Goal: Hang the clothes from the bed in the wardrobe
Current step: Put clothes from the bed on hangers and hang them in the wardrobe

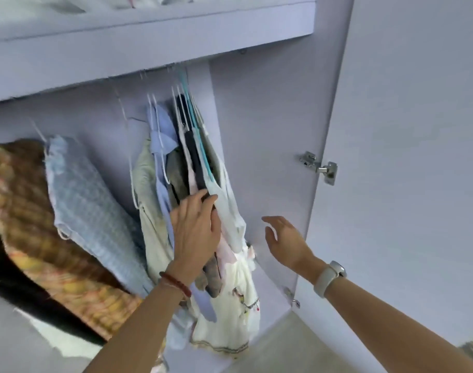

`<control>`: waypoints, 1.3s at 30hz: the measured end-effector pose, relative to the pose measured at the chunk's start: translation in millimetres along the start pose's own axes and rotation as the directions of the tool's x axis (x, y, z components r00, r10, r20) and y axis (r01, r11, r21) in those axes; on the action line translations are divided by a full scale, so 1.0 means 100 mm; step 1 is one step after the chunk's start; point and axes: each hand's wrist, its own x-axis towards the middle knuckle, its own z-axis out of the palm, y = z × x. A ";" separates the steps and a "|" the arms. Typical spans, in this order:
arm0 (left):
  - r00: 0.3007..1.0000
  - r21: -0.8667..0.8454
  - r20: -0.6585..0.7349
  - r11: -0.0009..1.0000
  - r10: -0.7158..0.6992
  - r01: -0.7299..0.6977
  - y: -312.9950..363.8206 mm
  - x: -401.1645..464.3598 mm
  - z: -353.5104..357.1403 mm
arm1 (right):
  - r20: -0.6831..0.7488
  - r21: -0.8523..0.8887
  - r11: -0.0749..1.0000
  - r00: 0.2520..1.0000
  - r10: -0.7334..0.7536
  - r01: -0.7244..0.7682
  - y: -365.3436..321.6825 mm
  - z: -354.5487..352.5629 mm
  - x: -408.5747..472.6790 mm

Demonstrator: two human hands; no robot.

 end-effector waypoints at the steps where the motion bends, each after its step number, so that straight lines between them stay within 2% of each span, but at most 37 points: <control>1: 0.999 0.027 -0.053 1.000 -0.004 0.006 -0.03 0.14 -0.01 | -0.012 0.043 0.999 1.000 -0.027 0.028 -0.08 -0.02 0.21; 3: 0.995 0.081 -0.097 0.996 -0.025 0.033 -0.07 0.44 -0.01 | -0.041 0.143 0.988 0.997 -0.059 0.064 -0.25 -0.08 0.61; 4: 0.996 0.096 -0.074 0.994 -0.046 0.053 -0.09 0.58 0.02 | -0.055 0.191 0.979 0.996 -0.069 0.078 -0.33 -0.12 0.82; 9: 0.968 0.092 0.127 0.975 -0.214 0.204 -0.21 0.91 0.36 | -0.028 0.385 0.919 0.996 -0.082 0.087 -0.77 -0.20 1.69; 13: 0.973 0.097 0.086 0.974 -0.215 0.207 -0.27 0.87 0.40 | 0.039 0.222 0.965 0.987 -0.153 0.141 -0.91 -0.07 2.01; 17: 0.971 0.088 0.076 0.971 -0.228 0.221 -0.35 0.86 0.38 | -0.049 0.015 0.974 0.973 -0.225 0.226 -0.86 -0.04 2.13; 20: 0.970 0.077 0.081 0.972 -0.229 0.223 -0.37 0.86 0.41 | -0.077 -0.072 0.977 0.975 -0.208 0.202 -0.87 -0.11 2.26; 23: 0.968 0.026 0.090 0.972 -0.235 0.234 -0.39 0.85 0.43 | -0.042 -0.127 0.982 0.988 -0.148 0.141 -0.92 -0.16 2.43; 27: 0.966 -0.003 0.105 0.971 -0.236 0.238 -0.48 0.81 0.39 | -0.188 -0.115 0.993 0.981 -0.056 0.034 -0.96 -0.20 2.50; 32: 0.964 0.000 0.120 0.971 -0.239 0.241 -0.61 0.81 0.35 | -0.322 -0.046 0.999 0.946 -0.033 0.019 -0.89 -0.42 2.55; 36: 0.959 0.017 0.113 0.966 -0.259 0.259 -0.59 0.82 0.34 | -0.356 0.006 1.000 0.935 -0.008 0.011 -0.60 -0.42 2.26; 39: 0.962 0.074 0.067 0.963 -0.265 0.260 -0.46 0.88 0.30 | -0.330 0.039 0.999 0.944 -0.009 0.023 -0.27 -0.36 1.89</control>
